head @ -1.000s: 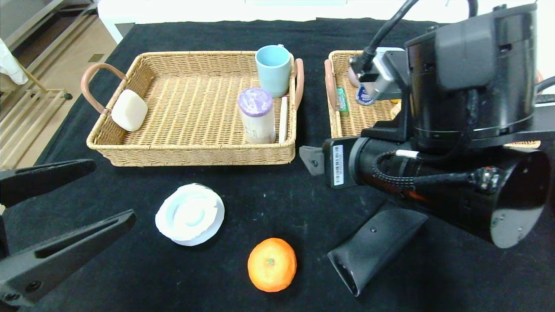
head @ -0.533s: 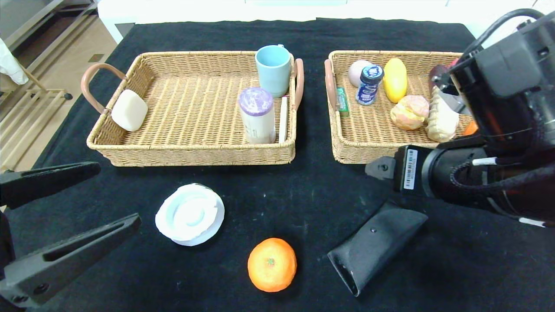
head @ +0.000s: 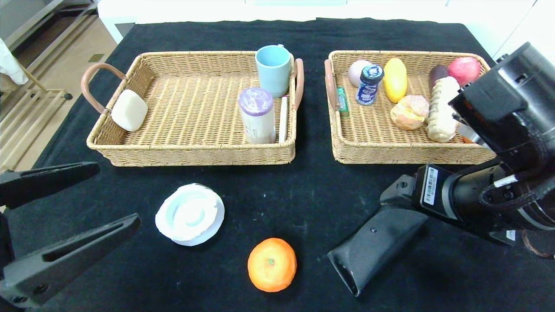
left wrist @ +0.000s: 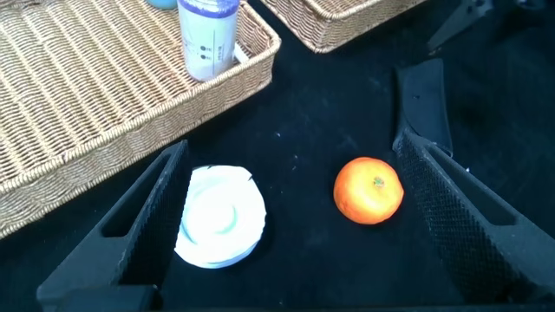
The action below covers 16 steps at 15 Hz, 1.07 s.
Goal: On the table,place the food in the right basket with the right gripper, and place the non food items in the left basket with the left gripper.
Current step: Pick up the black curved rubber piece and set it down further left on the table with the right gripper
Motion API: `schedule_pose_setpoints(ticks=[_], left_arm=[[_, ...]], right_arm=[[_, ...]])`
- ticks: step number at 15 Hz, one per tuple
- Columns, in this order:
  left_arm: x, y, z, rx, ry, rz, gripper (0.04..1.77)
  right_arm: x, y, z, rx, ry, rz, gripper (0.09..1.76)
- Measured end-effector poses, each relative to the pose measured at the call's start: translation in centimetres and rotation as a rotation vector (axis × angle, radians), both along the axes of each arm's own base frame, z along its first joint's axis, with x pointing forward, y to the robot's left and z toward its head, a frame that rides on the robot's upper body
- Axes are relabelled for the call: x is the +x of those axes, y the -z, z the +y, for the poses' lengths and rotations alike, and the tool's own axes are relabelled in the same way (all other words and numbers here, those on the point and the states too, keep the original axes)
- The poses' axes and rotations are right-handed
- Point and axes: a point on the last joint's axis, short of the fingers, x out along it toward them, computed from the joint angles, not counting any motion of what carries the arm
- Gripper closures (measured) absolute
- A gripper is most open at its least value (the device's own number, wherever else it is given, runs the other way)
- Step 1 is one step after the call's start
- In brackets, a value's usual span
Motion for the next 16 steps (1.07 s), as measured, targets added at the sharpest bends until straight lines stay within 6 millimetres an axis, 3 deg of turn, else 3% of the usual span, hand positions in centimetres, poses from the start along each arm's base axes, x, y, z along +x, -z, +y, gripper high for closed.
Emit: schedule_pose_setpoints(ticks=[6,16], left_arm=[[0.0,0.1,0.0,0.0,0.0,0.001,0.09],[0.0,0.1,0.0,0.0,0.002,0.002,0.09]], right_arm=[[1.9,2.4,1.4,0.025,0.019,0.116,0.15],[3.6,4.4,2.2,0.043,0.075,0.204,0.14]])
